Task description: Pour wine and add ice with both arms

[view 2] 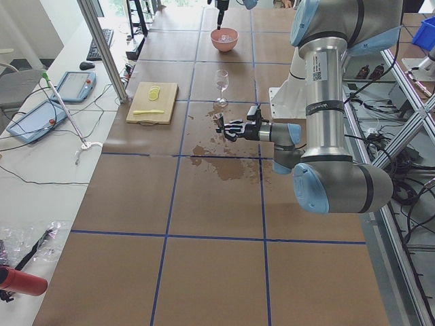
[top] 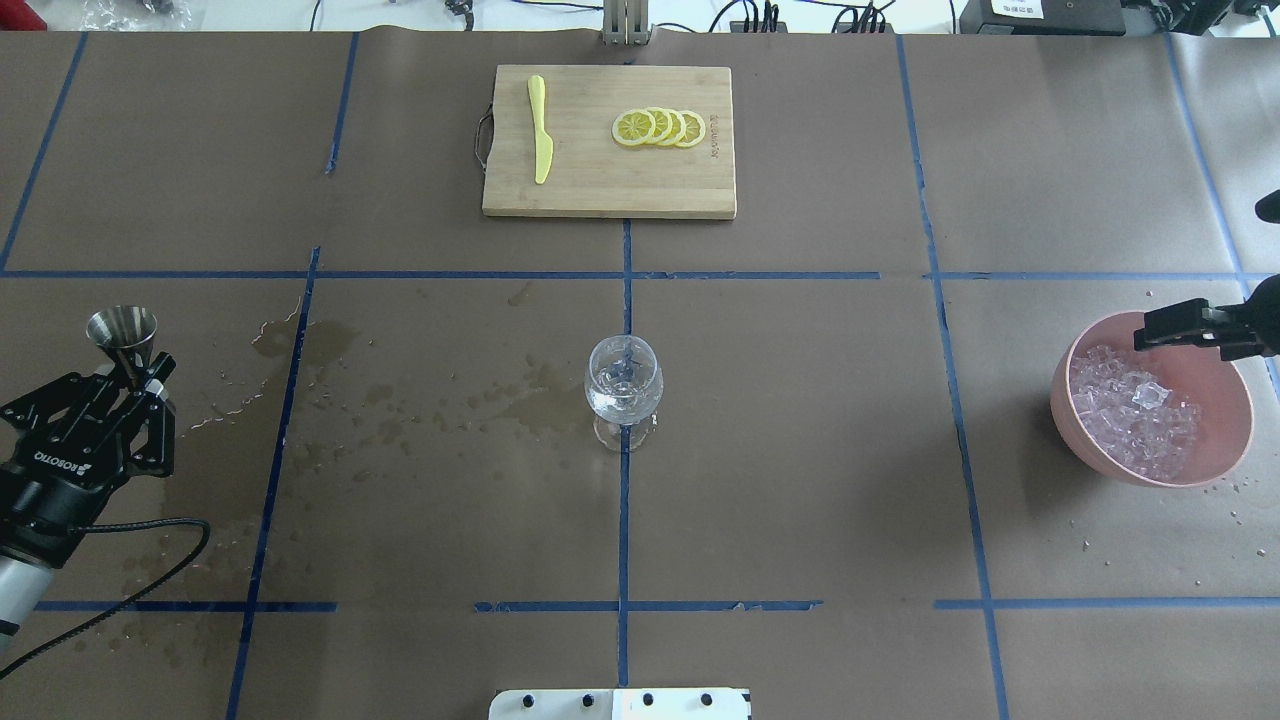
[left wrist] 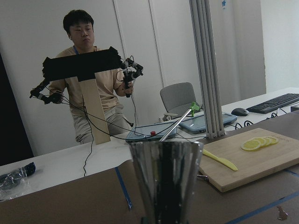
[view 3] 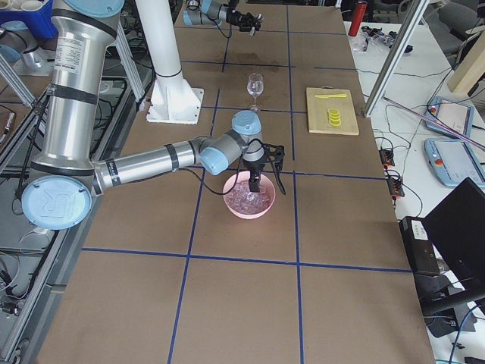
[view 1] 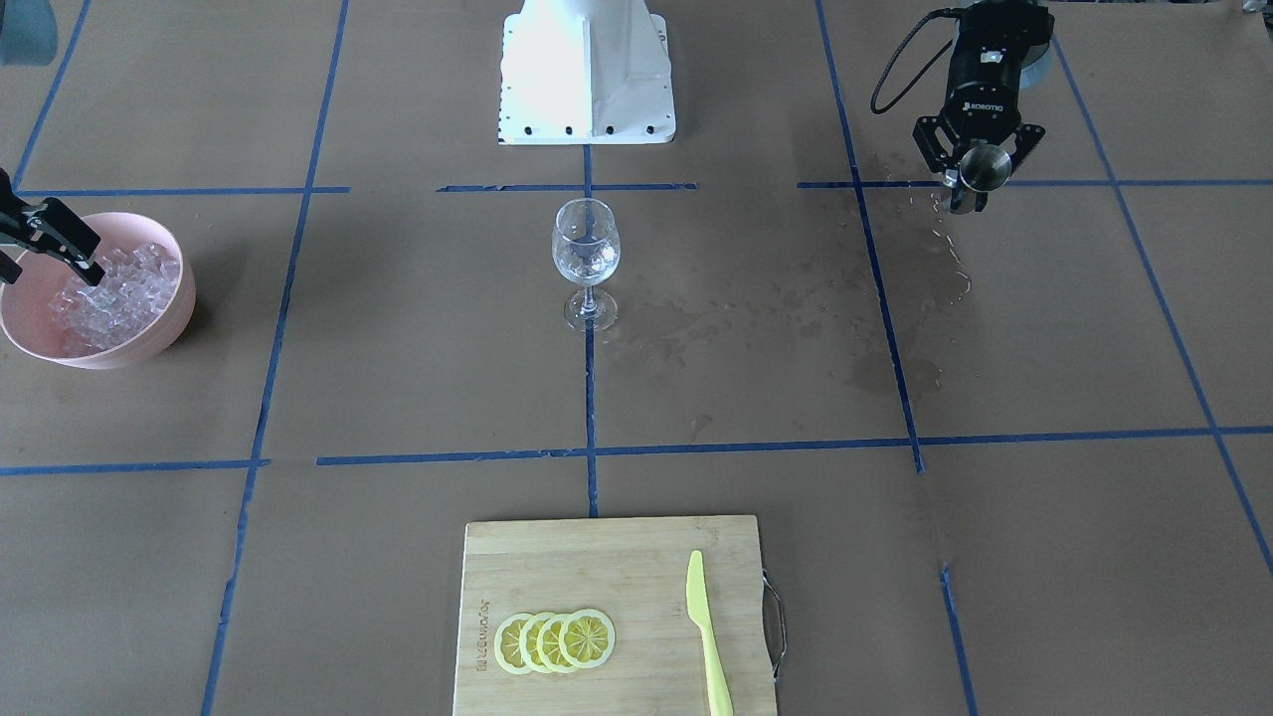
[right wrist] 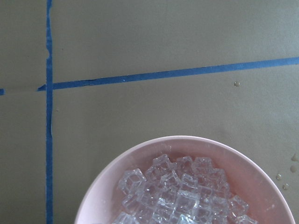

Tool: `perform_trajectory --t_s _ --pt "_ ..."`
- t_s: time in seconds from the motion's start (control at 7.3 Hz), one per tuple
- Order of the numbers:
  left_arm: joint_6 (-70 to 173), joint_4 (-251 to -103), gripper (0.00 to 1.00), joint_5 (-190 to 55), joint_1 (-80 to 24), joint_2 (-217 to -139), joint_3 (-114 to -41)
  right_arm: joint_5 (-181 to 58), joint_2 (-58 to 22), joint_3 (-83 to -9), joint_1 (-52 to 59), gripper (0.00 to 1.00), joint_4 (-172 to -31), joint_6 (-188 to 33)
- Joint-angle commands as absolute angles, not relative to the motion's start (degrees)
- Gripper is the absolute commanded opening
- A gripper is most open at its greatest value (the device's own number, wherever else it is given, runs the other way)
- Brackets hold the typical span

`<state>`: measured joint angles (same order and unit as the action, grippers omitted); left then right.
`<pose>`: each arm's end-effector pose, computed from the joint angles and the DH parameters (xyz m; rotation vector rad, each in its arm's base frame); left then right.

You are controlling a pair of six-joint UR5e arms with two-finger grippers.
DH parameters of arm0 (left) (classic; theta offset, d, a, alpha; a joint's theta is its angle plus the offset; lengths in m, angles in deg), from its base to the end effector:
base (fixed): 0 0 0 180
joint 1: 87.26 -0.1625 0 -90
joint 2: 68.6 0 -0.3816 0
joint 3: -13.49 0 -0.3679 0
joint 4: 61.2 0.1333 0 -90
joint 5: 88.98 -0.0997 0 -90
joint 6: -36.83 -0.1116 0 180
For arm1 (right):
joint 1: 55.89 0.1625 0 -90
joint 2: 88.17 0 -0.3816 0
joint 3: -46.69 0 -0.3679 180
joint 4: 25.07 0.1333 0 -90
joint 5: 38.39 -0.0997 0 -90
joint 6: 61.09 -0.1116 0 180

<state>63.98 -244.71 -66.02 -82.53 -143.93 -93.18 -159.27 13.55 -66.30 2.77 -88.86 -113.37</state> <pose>0.2843 -0.2604 0.4154 1.4584 0.6857 -0.1904 -0.1539 -0.3989 0.4796 0.1293 -0.8124 0.1684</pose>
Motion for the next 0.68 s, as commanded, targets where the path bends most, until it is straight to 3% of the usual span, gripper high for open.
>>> perform_trajectory --t_s 0.0,0.55 --pt "64.16 -244.62 0.00 -66.04 -82.34 -143.83 -92.95 -155.74 15.54 -61.88 -0.68 1.00 -79.61 -116.96" --pt "65.83 -244.36 0.00 -65.87 -82.43 -143.83 -92.68 -151.33 16.85 -61.68 -5.61 1.00 -79.21 -120.41"
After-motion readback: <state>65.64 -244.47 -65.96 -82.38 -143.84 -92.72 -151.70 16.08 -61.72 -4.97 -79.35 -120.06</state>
